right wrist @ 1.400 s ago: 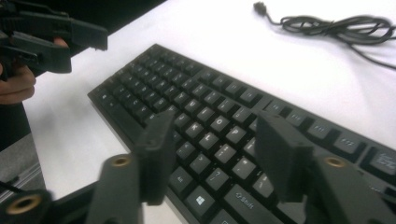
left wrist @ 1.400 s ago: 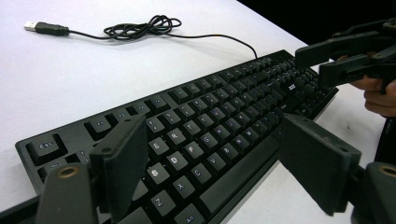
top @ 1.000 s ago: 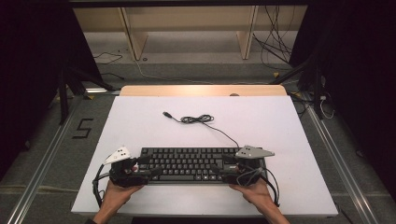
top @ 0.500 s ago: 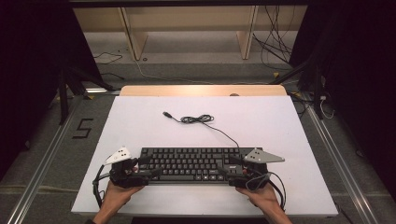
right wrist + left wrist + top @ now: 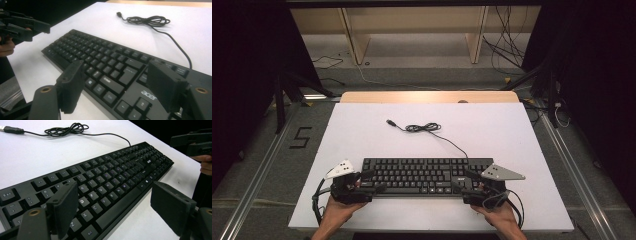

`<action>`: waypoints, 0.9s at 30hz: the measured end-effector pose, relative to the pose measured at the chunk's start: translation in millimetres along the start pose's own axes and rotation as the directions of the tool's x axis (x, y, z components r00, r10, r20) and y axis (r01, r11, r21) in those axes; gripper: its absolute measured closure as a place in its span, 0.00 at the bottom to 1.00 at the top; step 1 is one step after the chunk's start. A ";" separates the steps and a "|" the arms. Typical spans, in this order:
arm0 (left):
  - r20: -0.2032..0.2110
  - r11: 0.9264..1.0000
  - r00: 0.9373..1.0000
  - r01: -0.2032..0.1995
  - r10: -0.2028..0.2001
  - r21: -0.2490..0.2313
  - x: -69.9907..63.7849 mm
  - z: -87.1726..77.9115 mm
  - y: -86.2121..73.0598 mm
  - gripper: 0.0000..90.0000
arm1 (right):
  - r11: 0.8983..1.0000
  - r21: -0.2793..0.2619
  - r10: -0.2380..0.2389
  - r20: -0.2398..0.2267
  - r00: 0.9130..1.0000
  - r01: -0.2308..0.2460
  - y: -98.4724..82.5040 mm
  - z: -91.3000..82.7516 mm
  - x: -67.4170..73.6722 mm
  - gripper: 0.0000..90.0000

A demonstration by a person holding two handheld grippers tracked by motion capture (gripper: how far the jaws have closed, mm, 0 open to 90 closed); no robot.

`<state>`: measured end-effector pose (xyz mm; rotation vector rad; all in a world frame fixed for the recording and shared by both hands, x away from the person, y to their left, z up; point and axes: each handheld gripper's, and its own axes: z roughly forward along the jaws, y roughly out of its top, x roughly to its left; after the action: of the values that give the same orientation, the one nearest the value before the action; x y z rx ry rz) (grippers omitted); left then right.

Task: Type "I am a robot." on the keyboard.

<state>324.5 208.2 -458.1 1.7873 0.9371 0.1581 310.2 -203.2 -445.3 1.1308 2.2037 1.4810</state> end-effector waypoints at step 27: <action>0.003 1.000 1.000 -0.004 0.004 -0.012 0.0 -1.7 0.2 0.24 | 1.000 -0.014 -0.010 0.048 0.999 0.011 -8.4 -13.0 -8.8 0.34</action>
<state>323.7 209.4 -457.2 1.7777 0.9290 0.1628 304.5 -219.7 -448.6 1.1365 2.1610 1.4476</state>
